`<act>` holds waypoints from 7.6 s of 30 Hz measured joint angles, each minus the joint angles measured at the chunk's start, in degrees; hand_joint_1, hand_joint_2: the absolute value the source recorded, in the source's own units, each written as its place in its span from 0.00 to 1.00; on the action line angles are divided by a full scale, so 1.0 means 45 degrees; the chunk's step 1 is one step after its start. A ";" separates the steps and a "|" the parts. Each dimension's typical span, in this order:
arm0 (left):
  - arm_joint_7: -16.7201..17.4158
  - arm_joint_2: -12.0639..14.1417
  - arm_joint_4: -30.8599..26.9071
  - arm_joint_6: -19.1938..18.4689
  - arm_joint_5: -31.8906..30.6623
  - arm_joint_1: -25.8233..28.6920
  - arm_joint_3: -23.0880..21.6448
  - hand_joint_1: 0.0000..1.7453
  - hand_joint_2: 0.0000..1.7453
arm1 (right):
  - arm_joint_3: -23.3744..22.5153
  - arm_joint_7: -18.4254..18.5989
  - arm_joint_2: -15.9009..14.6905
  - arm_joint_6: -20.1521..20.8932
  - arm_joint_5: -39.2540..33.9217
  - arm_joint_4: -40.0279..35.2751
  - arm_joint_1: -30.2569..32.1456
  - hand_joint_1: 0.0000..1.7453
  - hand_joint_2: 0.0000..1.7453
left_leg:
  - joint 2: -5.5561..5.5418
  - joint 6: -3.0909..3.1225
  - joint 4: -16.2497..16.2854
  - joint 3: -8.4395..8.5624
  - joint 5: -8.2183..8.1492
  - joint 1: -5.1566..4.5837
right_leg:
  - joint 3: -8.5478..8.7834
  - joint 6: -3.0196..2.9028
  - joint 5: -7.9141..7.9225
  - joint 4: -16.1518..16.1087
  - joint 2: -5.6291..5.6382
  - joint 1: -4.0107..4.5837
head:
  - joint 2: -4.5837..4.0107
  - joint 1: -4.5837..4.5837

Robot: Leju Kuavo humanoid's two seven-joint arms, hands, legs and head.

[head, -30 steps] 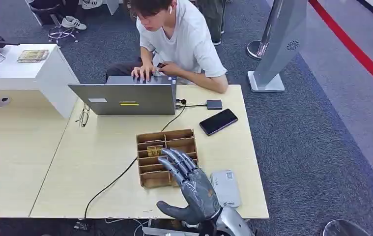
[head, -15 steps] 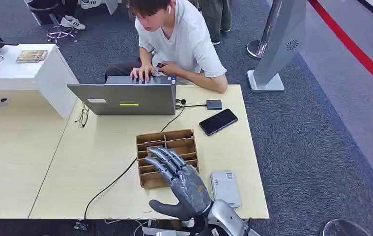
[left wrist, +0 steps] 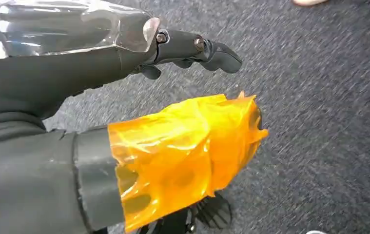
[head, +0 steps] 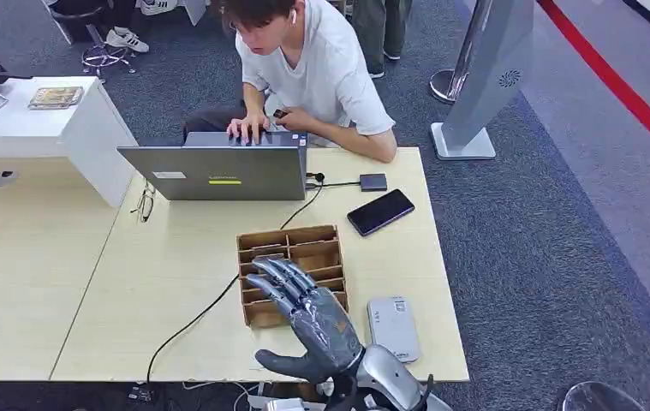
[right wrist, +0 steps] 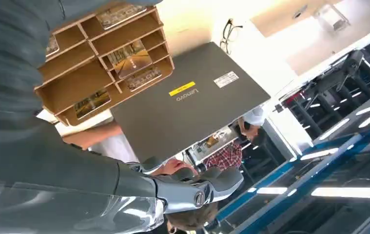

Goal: Pass the card to the sensor for recognition and then transmit it.

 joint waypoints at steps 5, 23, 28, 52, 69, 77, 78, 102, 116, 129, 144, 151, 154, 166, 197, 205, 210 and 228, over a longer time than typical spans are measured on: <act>-0.0248 0.0020 0.0126 -0.0734 -0.0069 0.0094 0.0194 0.00 0.00 | 0.0160 -0.0010 0.0019 -0.0005 -0.0117 0.0165 -0.0121 0.00 1.00 | 0.0000 0.0000 0.0000 -0.0001 0.0000 0.0000 | 0.0000 0.0002 -0.0002 0.0000 -0.0002 0.0000 | 0.0000 -0.0005; 0.1234 0.0301 0.0461 -0.1782 -0.1074 0.0474 -0.0073 0.00 0.00 | 0.0267 0.0219 0.0228 -0.0126 -0.0175 0.0578 -0.0274 0.00 1.00 | 0.0000 0.0000 0.0000 -0.0001 0.0000 0.0000 | -0.0001 0.0002 -0.0002 -0.0001 -0.0002 0.0000 | 0.0000 0.0000; 0.1550 0.0306 0.0529 -0.1583 -0.1496 0.0485 -0.0355 0.00 0.00 | 0.0267 0.0895 0.0223 -0.0549 0.1323 0.0622 -0.0257 0.00 1.00 | 0.0001 0.0000 0.0000 0.0000 0.0000 0.0001 | -0.0002 0.0002 -0.0002 -0.0001 0.0000 0.0000 | 0.0000 0.0000; 0.1394 -0.0525 0.0189 -0.0942 -0.2156 0.0775 -0.0452 0.00 0.00 | -0.0923 0.3716 -0.0131 -0.0106 0.5367 0.1874 0.1038 0.00 1.00 | 0.0009 0.0010 0.0000 0.0004 -0.0024 0.0001 | -0.0002 0.0006 -0.0006 -0.0008 0.0002 0.0000 | 0.0000 0.0000; 0.1472 -0.0534 -0.0175 -0.1248 -0.2550 0.0840 -0.0452 0.00 0.00 | -0.1453 0.4187 0.0039 0.0816 0.5454 0.2273 0.0703 0.00 1.00 | 0.0008 0.0010 0.0000 0.0004 -0.0023 -0.0001 | 0.0001 0.0007 -0.0006 -0.0007 0.0002 -0.0001 | 0.0000 0.0000; 0.1113 -0.0534 -0.0209 -0.1713 -0.3234 0.0880 -0.0597 0.00 0.00 | -0.1675 0.4545 0.0102 0.1282 0.5386 0.2273 0.0376 0.00 1.00 | 0.0008 0.0010 0.0000 0.0001 -0.0022 -0.0001 | 0.0000 0.0007 -0.0006 -0.0006 0.0001 -0.0001 | 0.0000 0.0000; 0.1093 -0.0534 -0.0218 -0.1888 -0.3366 0.0896 -0.0656 0.00 0.00 | -0.1729 0.4629 0.0136 0.1369 0.5444 0.2273 0.0349 0.00 1.00 | 0.0007 0.0009 0.0000 0.0001 -0.0023 -0.0001 | 0.0000 0.0007 -0.0006 -0.0006 0.0001 -0.0001 | 0.0000 -0.0005; 0.1341 -0.0568 -0.0947 -0.2385 -0.4027 0.1051 -0.0923 0.00 0.00 | -0.2254 0.4823 0.0272 0.1579 0.5799 0.3060 0.0120 0.38 1.00 | 0.0008 0.0009 0.0000 0.0004 -0.0022 0.0000 | -0.0001 0.0006 -0.0006 -0.0005 0.0002 0.0000 | 0.0000 0.0000; 0.1200 -0.0461 -0.0787 -0.2185 -0.4017 0.0902 -0.0923 0.00 0.00 | -0.2434 0.4804 0.0272 0.1370 0.5785 0.3167 0.0114 0.52 1.00 | 0.0008 0.0009 0.0000 0.0003 -0.0022 -0.0001 | -0.0001 0.0007 -0.0006 -0.0006 0.0001 -0.0001 | 0.0000 0.0000; 0.1098 -0.0413 -0.0636 -0.2132 -0.4027 0.0865 -0.0923 0.00 0.00 | -0.2472 0.4726 0.0345 0.1341 0.5765 0.3274 0.0088 0.88 1.00 | 0.0008 0.0009 0.0000 0.0003 -0.0022 -0.0001 | -0.0001 0.0007 -0.0006 -0.0005 0.0002 -0.0001 | 0.0000 -0.0005; 0.0957 -0.0330 -0.0389 -0.2113 -0.4124 0.0771 -0.0889 0.00 0.00 | -0.2526 0.4090 0.0797 -0.0447 0.5829 0.3565 0.0093 1.00 1.00 | 0.0009 0.0009 0.0000 0.0004 -0.0022 0.0000 | -0.0003 0.0006 -0.0007 -0.0004 0.0002 0.0000 | 0.0000 0.0000; 0.0933 -0.0316 -0.0389 -0.2113 -0.4105 0.0781 -0.0816 0.00 0.00 | -0.2691 0.3920 0.0816 -0.0802 0.5984 0.2395 0.0402 1.00 1.00 | 0.0009 0.0009 0.0000 0.0002 -0.0022 -0.0001 | -0.0005 0.0006 -0.0007 -0.0004 0.0002 0.0000 | 0.0000 -0.0005; 0.0933 -0.0316 -0.0389 -0.2132 -0.4105 0.0781 -0.0734 0.00 0.00 | -0.2725 0.3891 0.0728 -0.0524 0.5921 0.1227 0.0457 1.00 1.00 | 0.0013 0.0009 0.0000 0.0006 -0.0022 -0.0001 | -0.0005 0.0006 -0.0006 -0.0004 0.0005 0.0000 | 0.0000 -0.0005; 0.0787 -0.0321 -0.0389 -0.2176 -0.4114 0.0851 -0.0437 0.00 0.00 | -0.2793 0.2652 0.0214 -0.1491 0.5012 -0.2517 0.0804 1.00 1.00 | 0.0014 0.0009 0.0000 0.0005 -0.0023 -0.0001 | -0.0005 0.0006 -0.0007 -0.0005 0.0006 0.0000 | 0.0000 0.0000; 0.0767 -0.0321 -0.0389 -0.2195 -0.4468 0.0843 -0.0233 0.00 0.00 | -0.2691 0.1792 0.0141 -0.1821 0.4138 -0.2856 0.0373 1.00 1.00 | 0.0013 0.0008 0.0000 0.0004 -0.0021 0.0000 | -0.0001 0.0006 -0.0006 -0.0001 0.0005 0.0000 | 0.0000 0.0000; 0.0748 -0.0296 -0.0369 -0.2190 -0.4838 0.0741 -0.0238 0.00 0.00 | -0.2409 0.1977 0.0510 -0.1520 0.4478 -0.1651 -0.0802 1.00 1.00 | 0.0013 0.0005 0.0000 0.0006 -0.0011 0.0001 | 0.0001 0.0005 -0.0005 0.0004 0.0005 0.0001 | 0.0000 -0.0005; 0.0763 -0.0252 -0.0223 -0.2181 -0.5096 0.0638 -0.0258 0.00 0.00 | -0.2395 0.2293 0.0909 -0.1540 0.4682 -0.0718 -0.1614 1.00 1.00 | 0.0014 0.0000 0.0000 0.0006 -0.0006 0.0001 | 0.0000 0.0004 -0.0004 0.0006 0.0006 0.0001 | 0.0000 -0.0005; 0.1515 -0.0180 0.0063 -0.2122 -0.6008 -0.0026 -0.1107 0.00 0.00 | -0.2802 0.3443 0.2346 -0.1438 0.5532 0.3496 -0.4806 1.00 1.00 | 0.0011 -0.0008 0.0001 0.0007 0.0011 0.0001 | -0.0003 -0.0005 0.0007 0.0011 0.0005 0.0001 | 0.0000 0.0000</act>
